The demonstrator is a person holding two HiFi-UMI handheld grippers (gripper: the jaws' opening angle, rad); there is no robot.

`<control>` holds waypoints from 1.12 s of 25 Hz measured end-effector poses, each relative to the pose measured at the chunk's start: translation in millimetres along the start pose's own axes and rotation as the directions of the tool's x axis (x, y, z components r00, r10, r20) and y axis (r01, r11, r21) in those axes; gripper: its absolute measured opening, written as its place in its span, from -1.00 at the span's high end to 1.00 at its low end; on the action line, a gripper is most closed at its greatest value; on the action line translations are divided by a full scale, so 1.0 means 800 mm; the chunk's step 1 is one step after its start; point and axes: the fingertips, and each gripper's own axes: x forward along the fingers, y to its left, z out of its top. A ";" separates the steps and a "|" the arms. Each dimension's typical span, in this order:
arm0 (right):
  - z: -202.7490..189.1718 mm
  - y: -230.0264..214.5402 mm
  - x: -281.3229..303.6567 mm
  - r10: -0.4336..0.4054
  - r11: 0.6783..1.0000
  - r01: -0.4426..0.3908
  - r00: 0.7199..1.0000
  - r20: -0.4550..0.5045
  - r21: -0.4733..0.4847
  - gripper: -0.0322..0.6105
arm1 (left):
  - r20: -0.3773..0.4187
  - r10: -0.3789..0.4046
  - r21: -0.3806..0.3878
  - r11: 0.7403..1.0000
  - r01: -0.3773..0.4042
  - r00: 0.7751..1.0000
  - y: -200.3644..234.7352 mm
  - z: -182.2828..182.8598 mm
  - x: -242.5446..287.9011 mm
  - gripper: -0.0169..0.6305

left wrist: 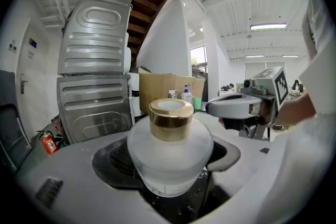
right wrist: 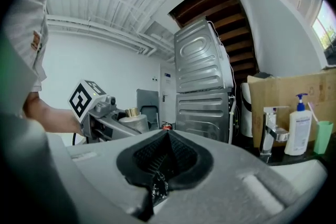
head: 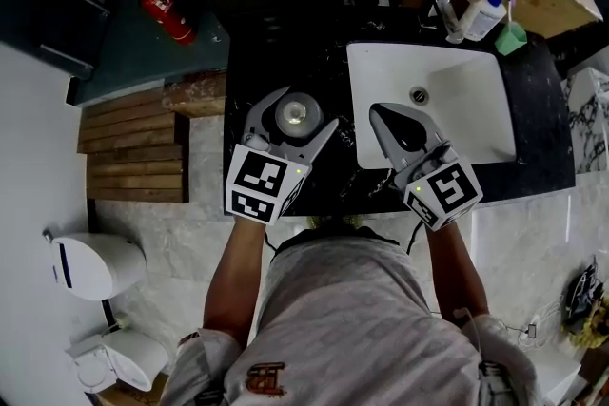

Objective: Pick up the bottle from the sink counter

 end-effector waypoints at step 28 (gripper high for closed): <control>0.014 0.025 0.005 0.019 0.999 -0.018 1.000 0.025 -0.027 0.90 | 0.034 0.018 0.016 1.000 -0.018 0.999 -0.009 0.010 -0.033 -0.08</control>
